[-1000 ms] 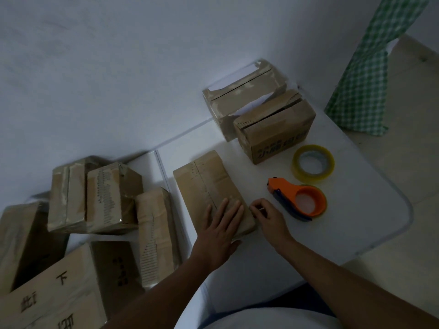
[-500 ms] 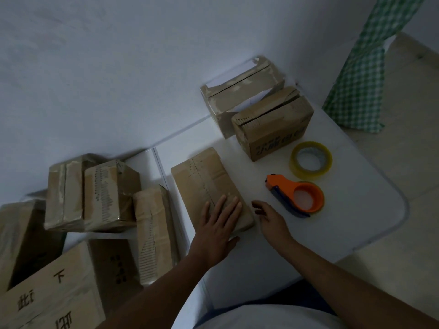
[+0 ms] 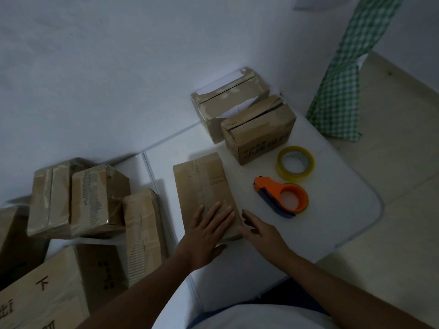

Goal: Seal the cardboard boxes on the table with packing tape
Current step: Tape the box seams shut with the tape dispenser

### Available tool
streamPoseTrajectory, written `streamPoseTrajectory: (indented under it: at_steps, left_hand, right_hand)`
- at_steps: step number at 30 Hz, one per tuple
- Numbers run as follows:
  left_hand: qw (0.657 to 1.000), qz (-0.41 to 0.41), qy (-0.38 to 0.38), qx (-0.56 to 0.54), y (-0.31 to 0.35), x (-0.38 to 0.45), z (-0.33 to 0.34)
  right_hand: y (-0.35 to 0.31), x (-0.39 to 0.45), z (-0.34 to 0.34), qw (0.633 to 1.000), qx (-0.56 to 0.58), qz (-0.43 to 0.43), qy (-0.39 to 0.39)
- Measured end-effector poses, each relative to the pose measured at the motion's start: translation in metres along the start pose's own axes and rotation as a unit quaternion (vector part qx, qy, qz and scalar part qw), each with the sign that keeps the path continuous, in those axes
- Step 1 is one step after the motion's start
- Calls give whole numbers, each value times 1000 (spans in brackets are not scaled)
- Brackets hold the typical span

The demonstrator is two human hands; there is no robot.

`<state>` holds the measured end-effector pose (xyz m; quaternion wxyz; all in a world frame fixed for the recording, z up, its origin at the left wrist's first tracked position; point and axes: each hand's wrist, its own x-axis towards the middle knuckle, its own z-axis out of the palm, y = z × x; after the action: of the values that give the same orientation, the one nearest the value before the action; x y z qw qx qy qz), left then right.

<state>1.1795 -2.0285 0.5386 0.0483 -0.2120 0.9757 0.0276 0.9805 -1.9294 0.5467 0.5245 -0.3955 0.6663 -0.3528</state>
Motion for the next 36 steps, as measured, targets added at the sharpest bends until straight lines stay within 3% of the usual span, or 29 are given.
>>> streamPoseTrajectory:
  at_steps: [5, 9, 12, 13, 15, 17, 19, 21, 22, 26, 27, 29, 36]
  left_hand:
    - [1000, -2, -25, -10, -1, 1, -2]
    - [997, -7, -24, -79, -4, 2, -12]
    - [962, -127, 63, -236, -8, -6, -29]
    - [928, -205, 120, -288, -8, -12, -34]
    - [817, -374, 202, -390, -6, -27, -40]
    - [694, -504, 203, -473, -3, -43, -38]
    - [552, -584, 171, -570, 3, -57, -34]
    - [400, -609, 169, -663, 10, -68, -25]
    - [347, -612, 171, -690, 14, -73, -19]
    - [196, -579, 141, -779, 26, -84, -2]
    - [176, -562, 138, -796, 26, -87, -1]
    - [172, -551, 150, -803, 26, -91, 2]
    - [245, -551, 200, -772, 24, -103, 1]
  right_hand:
    - [-11, 2, 15, 999, -37, -33, 18]
    - [-15, 2, 16, 998, -55, -21, 26]
    - [-17, -1, 10, 998, -56, 7, 29]
    - [-19, -3, 8, 996, -77, -5, 44]
    - [-26, -5, 9, 979, -172, -79, 70]
    - [-33, -3, 15, 938, -290, -178, 60]
    - [-40, 3, 25, 894, -381, -236, 5]
    - [-43, 11, 37, 846, -461, -262, -49]
    - [-44, 15, 41, 822, -497, -269, -66]
    - [-40, 23, 47, 760, -584, -276, -64]
    - [-37, 23, 47, 749, -598, -280, -55]
    - [-30, 23, 47, 735, -612, -290, -44]
    - [-23, 27, 51, 729, -624, -281, -25]
